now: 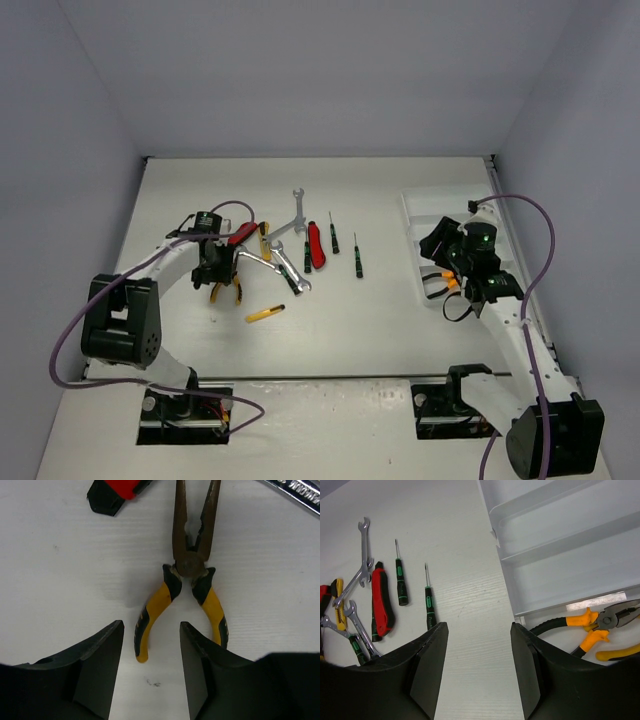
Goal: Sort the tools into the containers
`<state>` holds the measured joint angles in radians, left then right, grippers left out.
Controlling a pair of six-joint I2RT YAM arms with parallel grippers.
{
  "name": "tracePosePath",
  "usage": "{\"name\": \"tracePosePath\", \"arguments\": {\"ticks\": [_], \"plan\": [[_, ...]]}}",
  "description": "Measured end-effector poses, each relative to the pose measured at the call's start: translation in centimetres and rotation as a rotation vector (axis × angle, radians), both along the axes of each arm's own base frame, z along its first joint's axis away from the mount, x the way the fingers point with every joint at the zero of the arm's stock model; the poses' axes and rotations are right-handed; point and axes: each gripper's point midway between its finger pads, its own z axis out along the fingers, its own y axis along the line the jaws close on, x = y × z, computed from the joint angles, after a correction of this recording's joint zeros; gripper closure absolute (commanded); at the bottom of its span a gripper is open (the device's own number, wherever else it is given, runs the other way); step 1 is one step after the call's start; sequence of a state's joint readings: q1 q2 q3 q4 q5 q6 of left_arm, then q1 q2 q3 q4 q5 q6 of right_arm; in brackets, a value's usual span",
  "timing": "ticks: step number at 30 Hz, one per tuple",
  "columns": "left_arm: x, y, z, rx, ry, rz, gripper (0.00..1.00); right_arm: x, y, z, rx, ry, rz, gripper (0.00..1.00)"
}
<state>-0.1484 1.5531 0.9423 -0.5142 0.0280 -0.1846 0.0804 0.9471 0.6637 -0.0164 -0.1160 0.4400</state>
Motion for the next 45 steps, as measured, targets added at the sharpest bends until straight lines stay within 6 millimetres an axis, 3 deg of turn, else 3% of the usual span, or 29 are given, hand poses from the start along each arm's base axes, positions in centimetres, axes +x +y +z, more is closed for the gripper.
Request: {"name": "tracePosePath", "arguments": {"ticks": [5, 13, 18, 22, 25, 28, 35, 40, 45], "plan": [[1.0, 0.5, -1.7, -0.008, 0.058, 0.007, 0.57, -0.1, 0.6, -0.2, 0.005, -0.001, 0.031, 0.49], [1.8, 0.2, -1.7, -0.057, 0.074, 0.006, 0.78, -0.1, 0.8, -0.6, 0.001, 0.008, 0.050, 0.49], [1.1, -1.5, -1.6, -0.061, 0.074, -0.028, 0.96, -0.1, 1.5, -1.2, 0.006, 0.029, 0.079, 0.50], [0.1, -3.1, -0.8, -0.088, 0.064, -0.047, 1.00, -0.3, 2.5, -1.4, 0.018, 0.039, 0.122, 0.51], [0.1, -4.1, 1.2, -0.111, 0.009, -0.053, 1.00, -0.6, 3.9, -1.4, 0.025, 0.037, 0.173, 0.52], [0.4, -5.1, 4.2, -0.133, -0.091, -0.066, 1.00, -1.3, 6.4, -1.1, 0.018, 0.030, 0.271, 0.52], [-1.4, -10.1, 11.3, -0.186, -0.328, -0.221, 1.00, -3.8, 15.8, 1.7, -0.019, -0.030, 0.589, 0.52], [-3.3, -13.1, 14.7, -0.211, -0.456, -0.333, 1.00, -5.0, 21.5, 4.3, -0.011, -0.078, 0.735, 0.52], [-4.3, -14.2, 17.1, -0.233, -0.557, -0.374, 1.00, -5.7, 24.7, 6.3, 0.016, -0.118, 0.796, 0.53]]}}
